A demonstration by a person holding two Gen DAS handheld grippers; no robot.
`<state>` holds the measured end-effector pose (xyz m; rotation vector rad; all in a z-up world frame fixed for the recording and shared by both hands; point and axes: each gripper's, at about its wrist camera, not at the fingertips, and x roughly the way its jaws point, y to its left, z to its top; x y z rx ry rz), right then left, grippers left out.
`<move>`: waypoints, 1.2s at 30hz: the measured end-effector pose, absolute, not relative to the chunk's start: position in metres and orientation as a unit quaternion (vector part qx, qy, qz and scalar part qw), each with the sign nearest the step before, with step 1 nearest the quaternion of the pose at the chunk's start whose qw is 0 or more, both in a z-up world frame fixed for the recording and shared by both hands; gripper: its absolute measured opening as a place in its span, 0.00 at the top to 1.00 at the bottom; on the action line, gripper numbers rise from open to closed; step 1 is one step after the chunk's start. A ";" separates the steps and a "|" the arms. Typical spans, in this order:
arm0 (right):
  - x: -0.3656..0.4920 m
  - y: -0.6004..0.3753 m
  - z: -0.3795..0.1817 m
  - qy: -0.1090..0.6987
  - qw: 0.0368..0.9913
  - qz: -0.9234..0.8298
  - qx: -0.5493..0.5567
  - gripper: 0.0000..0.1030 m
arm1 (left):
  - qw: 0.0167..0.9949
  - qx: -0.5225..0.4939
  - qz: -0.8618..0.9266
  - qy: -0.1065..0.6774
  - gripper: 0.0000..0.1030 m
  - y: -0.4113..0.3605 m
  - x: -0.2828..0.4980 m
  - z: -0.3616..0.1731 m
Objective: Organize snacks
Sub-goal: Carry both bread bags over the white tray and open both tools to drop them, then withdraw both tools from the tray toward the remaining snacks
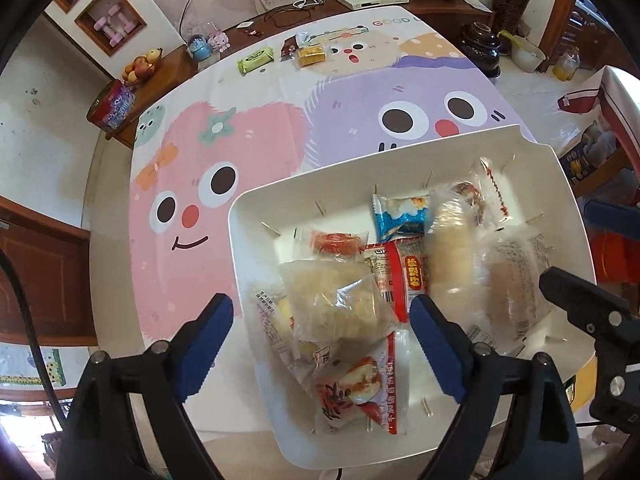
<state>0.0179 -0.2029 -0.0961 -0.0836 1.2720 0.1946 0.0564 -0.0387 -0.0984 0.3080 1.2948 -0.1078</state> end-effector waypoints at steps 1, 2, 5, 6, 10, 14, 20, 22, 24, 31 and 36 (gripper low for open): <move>0.018 -0.201 -0.095 0.592 0.800 0.092 -0.041 0.32 | 0.786 0.140 -0.049 0.600 0.13 -0.038 0.056 -0.098; 0.018 -0.200 -0.093 0.590 0.801 0.093 -0.044 0.32 | 0.787 0.136 -0.049 0.600 0.13 -0.037 0.056 -0.097; 0.018 -0.195 -0.088 0.584 0.804 0.099 -0.054 0.32 | 0.788 0.134 -0.043 0.600 0.13 -0.035 0.055 -0.096; 0.017 -0.193 -0.086 0.582 0.805 0.102 -0.056 0.32 | 0.787 0.134 -0.040 0.601 0.13 -0.033 0.055 -0.097; 0.017 -0.188 -0.080 0.575 0.809 0.108 -0.065 0.32 | 0.785 0.120 -0.033 0.606 0.13 -0.027 0.055 -0.098; 0.018 -0.185 -0.076 0.571 0.810 0.112 -0.070 0.32 | 0.787 0.113 -0.030 0.606 0.13 -0.022 0.054 -0.098; 0.020 -0.185 -0.074 0.568 0.813 0.117 -0.062 0.32 | 0.791 0.110 -0.025 0.602 0.13 -0.020 0.056 -0.096; 0.021 -0.184 -0.072 0.565 0.814 0.119 -0.059 0.32 | 0.791 0.107 -0.023 0.602 0.13 -0.018 0.058 -0.095; 0.021 -0.185 -0.070 0.563 0.816 0.121 -0.055 0.32 | 0.794 0.098 -0.021 0.599 0.13 -0.016 0.060 -0.092; 0.028 -0.190 -0.067 0.566 0.813 0.126 -0.039 0.32 | 0.811 0.053 -0.023 0.582 0.13 -0.004 0.073 -0.078; 0.042 -0.192 -0.064 0.573 0.809 0.122 -0.044 0.32 | 0.827 0.037 -0.027 0.560 0.13 0.003 0.089 -0.062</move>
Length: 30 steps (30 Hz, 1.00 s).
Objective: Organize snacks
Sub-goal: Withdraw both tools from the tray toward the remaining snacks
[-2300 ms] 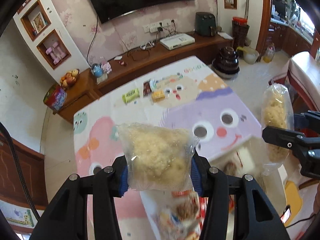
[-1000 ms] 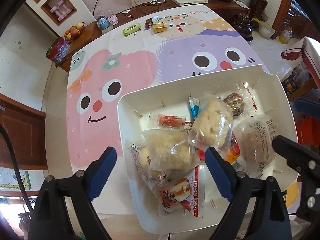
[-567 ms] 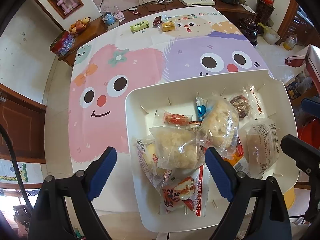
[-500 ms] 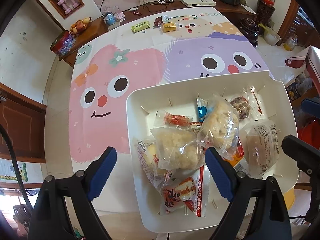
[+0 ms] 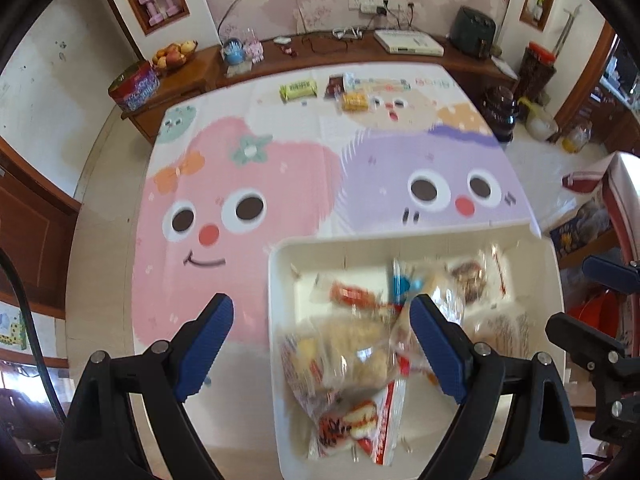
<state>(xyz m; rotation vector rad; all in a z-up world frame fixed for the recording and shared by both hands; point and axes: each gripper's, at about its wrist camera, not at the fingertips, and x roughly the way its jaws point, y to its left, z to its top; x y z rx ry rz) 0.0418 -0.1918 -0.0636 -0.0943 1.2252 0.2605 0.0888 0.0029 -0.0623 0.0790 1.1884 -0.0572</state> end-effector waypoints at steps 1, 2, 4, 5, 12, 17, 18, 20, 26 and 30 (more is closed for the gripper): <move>0.046 -0.192 -0.062 0.573 0.810 0.120 -0.047 0.32 | 0.831 0.038 -0.028 0.554 0.13 0.005 0.094 -0.059; 0.050 -0.192 -0.060 0.572 0.810 0.118 -0.050 0.32 | 0.835 0.042 -0.028 0.548 0.13 0.007 0.100 -0.054; 0.062 -0.193 -0.053 0.570 0.811 0.117 -0.054 0.32 | 0.842 0.051 -0.027 0.536 0.13 0.011 0.112 -0.045; 0.068 -0.194 -0.050 0.569 0.812 0.117 -0.055 0.32 | 0.847 0.056 -0.026 0.528 0.13 0.013 0.120 -0.039; 0.134 -0.201 -0.008 0.553 0.825 0.102 -0.062 0.32 | 0.868 0.096 -0.023 0.487 0.13 0.034 0.181 0.003; 0.190 -0.201 0.028 0.531 0.838 0.082 -0.094 0.32 | 0.877 0.136 -0.034 0.459 0.13 0.042 0.241 0.035; 0.203 -0.201 0.036 0.525 0.842 0.080 -0.097 0.32 | 0.878 0.144 -0.034 0.455 0.13 0.042 0.253 0.039; 0.225 -0.200 0.048 0.516 0.847 0.078 -0.099 0.32 | 0.879 0.160 -0.036 0.448 0.13 0.042 0.280 0.045; 0.313 -0.189 0.054 0.500 0.856 0.078 -0.105 0.32 | 0.872 0.191 -0.048 0.448 0.13 0.044 0.369 0.030; 0.365 -0.176 0.010 0.528 0.836 0.097 -0.113 0.32 | 0.852 0.209 -0.079 0.473 0.13 0.042 0.417 -0.014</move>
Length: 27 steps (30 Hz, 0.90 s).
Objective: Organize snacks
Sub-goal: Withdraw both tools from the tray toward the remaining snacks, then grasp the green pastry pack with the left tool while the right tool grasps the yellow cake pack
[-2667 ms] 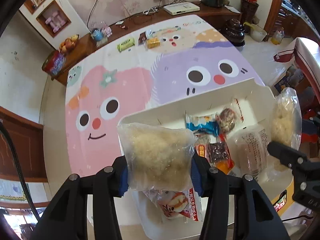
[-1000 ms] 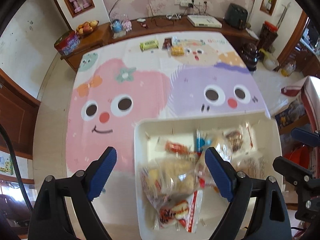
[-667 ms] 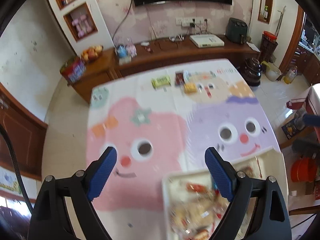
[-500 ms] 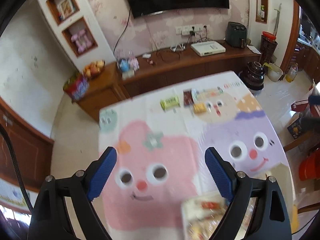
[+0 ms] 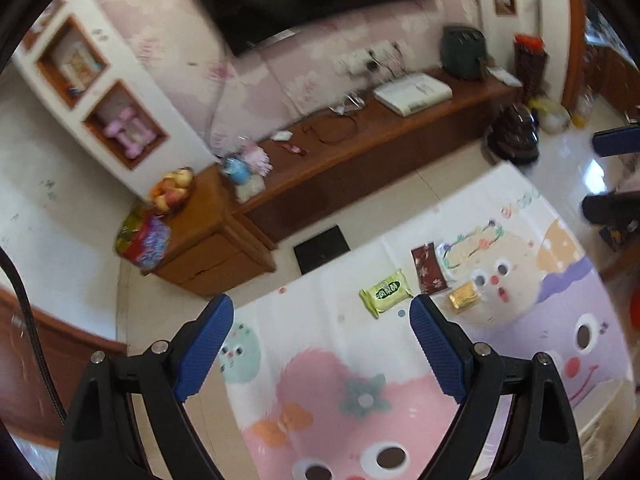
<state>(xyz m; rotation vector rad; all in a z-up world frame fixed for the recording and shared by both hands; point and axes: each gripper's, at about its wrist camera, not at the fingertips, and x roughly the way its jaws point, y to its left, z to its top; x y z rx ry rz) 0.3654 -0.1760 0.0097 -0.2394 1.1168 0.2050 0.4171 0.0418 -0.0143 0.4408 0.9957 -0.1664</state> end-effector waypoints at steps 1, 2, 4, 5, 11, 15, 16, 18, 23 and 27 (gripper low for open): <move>0.377 -0.172 -0.008 0.537 0.829 0.103 -0.119 0.32 | 0.843 0.221 -0.093 0.481 0.13 0.041 0.429 -0.032; 0.388 -0.169 -0.030 0.548 0.820 0.110 -0.125 0.32 | 0.838 0.229 -0.101 0.485 0.13 0.039 0.434 -0.043; 0.403 -0.165 -0.068 0.569 0.804 0.121 -0.126 0.32 | 0.816 0.256 -0.137 0.500 0.13 0.035 0.451 -0.079; 0.410 -0.164 -0.089 0.580 0.795 0.128 -0.124 0.32 | 0.810 0.264 -0.146 0.503 0.13 0.033 0.454 -0.090; 0.424 -0.160 -0.181 0.613 0.759 0.173 -0.138 0.32 | 0.774 0.303 -0.206 0.517 0.13 0.020 0.480 -0.165; 0.422 -0.153 -0.214 0.619 0.741 0.202 -0.162 0.33 | 0.758 0.298 -0.233 0.531 0.13 0.017 0.494 -0.196; 0.421 -0.150 -0.217 0.616 0.740 0.212 -0.170 0.33 | 0.755 0.297 -0.238 0.534 0.13 0.015 0.496 -0.201; 0.418 -0.144 -0.222 0.607 0.738 0.229 -0.186 0.33 | 0.747 0.297 -0.254 0.538 0.13 0.012 0.499 -0.212; 0.413 -0.132 -0.236 0.601 0.727 0.253 -0.217 0.34 | 0.725 0.316 -0.283 0.542 0.13 0.001 0.498 -0.230; 0.410 -0.130 -0.246 0.607 0.713 0.259 -0.236 0.39 | 0.716 0.326 -0.289 0.546 0.15 -0.007 0.503 -0.241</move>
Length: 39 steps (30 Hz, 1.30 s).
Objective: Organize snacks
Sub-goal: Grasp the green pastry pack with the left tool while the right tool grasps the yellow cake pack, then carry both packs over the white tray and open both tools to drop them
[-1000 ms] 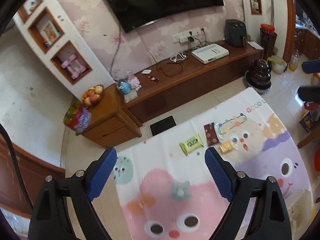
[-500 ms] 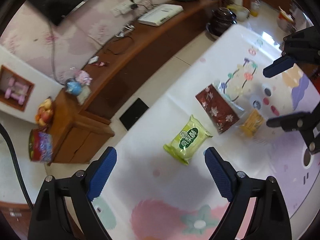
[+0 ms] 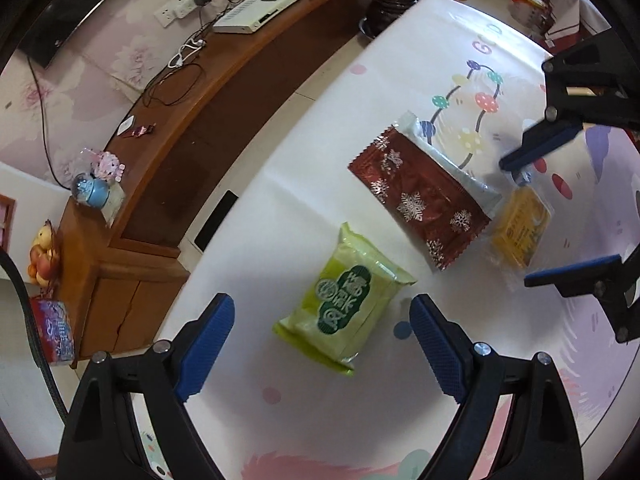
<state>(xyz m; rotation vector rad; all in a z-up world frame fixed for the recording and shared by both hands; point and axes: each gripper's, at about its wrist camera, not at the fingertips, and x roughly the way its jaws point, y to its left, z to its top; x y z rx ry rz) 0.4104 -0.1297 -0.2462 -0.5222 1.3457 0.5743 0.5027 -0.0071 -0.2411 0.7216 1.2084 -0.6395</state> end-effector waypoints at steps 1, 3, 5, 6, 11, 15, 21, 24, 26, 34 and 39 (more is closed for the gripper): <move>0.410 -0.130 -0.249 0.611 0.710 0.258 -0.237 0.45 | 0.714 0.324 -0.291 0.547 0.19 -0.009 0.503 -0.243; 0.410 -0.130 -0.255 0.621 0.702 0.251 -0.243 0.58 | 0.715 0.318 -0.297 0.548 0.24 -0.011 0.504 -0.245; 0.408 -0.130 -0.256 0.619 0.702 0.248 -0.250 0.64 | 0.712 0.302 -0.305 0.555 0.39 -0.011 0.505 -0.244; 0.408 -0.129 -0.255 0.619 0.702 0.245 -0.251 0.66 | 0.710 0.291 -0.310 0.561 0.45 -0.010 0.505 -0.243; 0.402 -0.135 -0.252 0.633 0.703 0.230 -0.227 0.75 | 0.721 0.274 -0.299 0.561 0.66 -0.009 0.497 -0.241; 0.392 -0.140 -0.248 0.642 0.708 0.211 -0.206 0.75 | 0.728 0.252 -0.283 0.572 0.67 -0.003 0.483 -0.236; 0.366 -0.149 -0.219 0.637 0.723 0.200 -0.178 0.75 | 0.752 0.220 -0.250 0.569 0.67 0.018 0.452 -0.202; 0.347 -0.152 -0.195 0.631 0.732 0.195 -0.168 0.75 | 0.770 0.202 -0.233 0.558 0.67 0.031 0.426 -0.168; 0.336 -0.152 -0.179 0.625 0.738 0.193 -0.164 0.75 | 0.783 0.193 -0.220 0.550 0.67 0.039 0.403 -0.141; 0.277 -0.164 -0.103 0.597 0.773 0.170 -0.132 0.75 | 0.828 0.148 -0.167 0.514 0.67 0.058 0.290 -0.029; 0.228 -0.176 -0.056 0.573 0.799 0.152 -0.101 0.75 | 0.847 0.110 -0.167 0.493 0.67 0.055 0.213 0.011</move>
